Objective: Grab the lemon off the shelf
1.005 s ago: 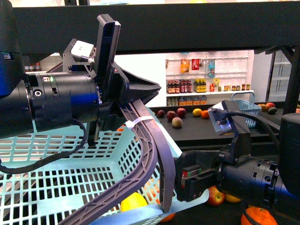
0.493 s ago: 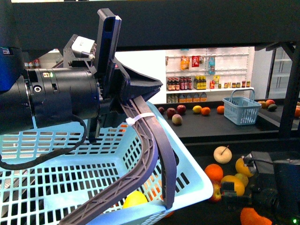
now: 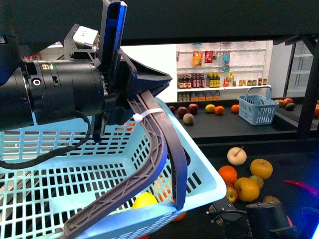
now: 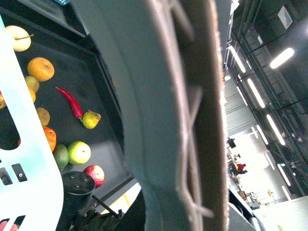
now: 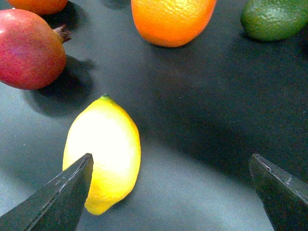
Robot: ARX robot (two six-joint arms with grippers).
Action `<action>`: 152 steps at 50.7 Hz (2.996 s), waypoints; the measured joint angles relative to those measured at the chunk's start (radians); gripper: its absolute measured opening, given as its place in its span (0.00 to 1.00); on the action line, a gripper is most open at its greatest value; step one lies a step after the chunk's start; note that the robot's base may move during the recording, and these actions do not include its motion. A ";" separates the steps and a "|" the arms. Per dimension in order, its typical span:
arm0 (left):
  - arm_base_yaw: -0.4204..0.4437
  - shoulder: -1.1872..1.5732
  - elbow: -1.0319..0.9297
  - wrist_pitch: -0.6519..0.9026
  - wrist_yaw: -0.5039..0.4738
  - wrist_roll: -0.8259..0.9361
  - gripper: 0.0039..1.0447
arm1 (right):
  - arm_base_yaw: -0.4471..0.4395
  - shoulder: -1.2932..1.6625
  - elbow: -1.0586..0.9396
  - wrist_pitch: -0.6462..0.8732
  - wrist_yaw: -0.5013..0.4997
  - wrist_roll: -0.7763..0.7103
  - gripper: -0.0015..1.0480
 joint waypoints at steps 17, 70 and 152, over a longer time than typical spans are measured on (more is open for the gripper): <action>0.000 0.000 0.000 0.000 0.001 0.000 0.06 | 0.040 0.093 0.130 -0.035 -0.018 0.002 0.93; 0.000 0.000 0.000 0.000 0.001 0.000 0.06 | 0.105 0.197 0.317 -0.203 -0.045 -0.072 0.71; 0.000 0.000 0.000 0.000 0.000 0.000 0.06 | -0.120 -0.811 -0.304 0.226 0.042 0.516 0.56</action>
